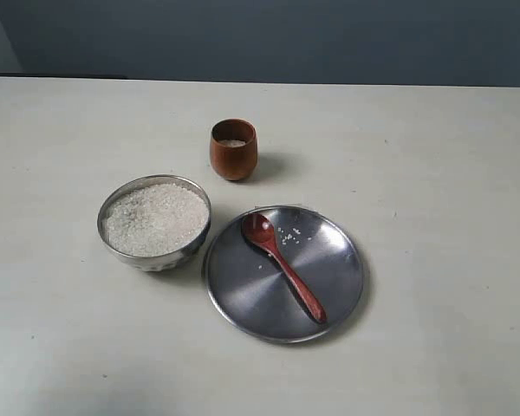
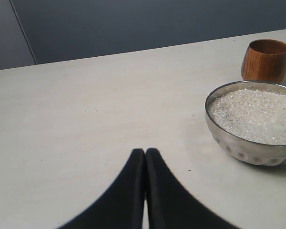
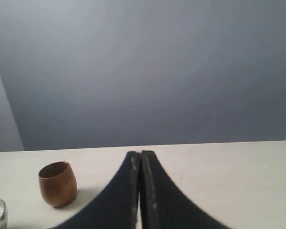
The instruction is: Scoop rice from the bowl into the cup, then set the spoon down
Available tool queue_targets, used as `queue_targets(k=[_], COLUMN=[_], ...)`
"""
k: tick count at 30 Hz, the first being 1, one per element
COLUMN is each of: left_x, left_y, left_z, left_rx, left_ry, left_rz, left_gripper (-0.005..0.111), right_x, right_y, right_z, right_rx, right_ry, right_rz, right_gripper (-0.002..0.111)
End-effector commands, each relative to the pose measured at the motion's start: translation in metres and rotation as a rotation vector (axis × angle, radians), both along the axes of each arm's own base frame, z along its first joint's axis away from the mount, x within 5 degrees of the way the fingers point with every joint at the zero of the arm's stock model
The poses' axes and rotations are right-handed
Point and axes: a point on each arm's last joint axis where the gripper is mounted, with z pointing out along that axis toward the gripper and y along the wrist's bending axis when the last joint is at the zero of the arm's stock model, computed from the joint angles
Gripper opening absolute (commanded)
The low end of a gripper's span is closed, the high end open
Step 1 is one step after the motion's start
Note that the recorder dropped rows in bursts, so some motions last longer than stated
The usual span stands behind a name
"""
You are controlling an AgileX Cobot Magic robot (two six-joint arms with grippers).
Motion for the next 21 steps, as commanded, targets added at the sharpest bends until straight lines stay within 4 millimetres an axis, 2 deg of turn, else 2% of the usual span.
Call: queue_targets(k=[1,13,21], left_x=[0.0,0.0,0.0], left_y=[0.0,0.0,0.0], left_z=[-0.001,-0.001,-0.001], left_rx=[0.008,0.008,0.008], left_ry=[-0.001,-0.001,-0.001], left_rz=[0.002,0.002,0.002], left_gripper=[0.0,0.0,0.0], right_x=[0.0,0.0,-0.001], right_y=[0.0,-0.001,0.0], right_z=[0.0,-0.011,-0.022], right_rx=[-0.016,-0.228,-0.235], right_ry=[-0.013,0.06,0.177], right_rz=[-0.006,-0.014,0.008], right_gripper=[0.001,0.001,0.001])
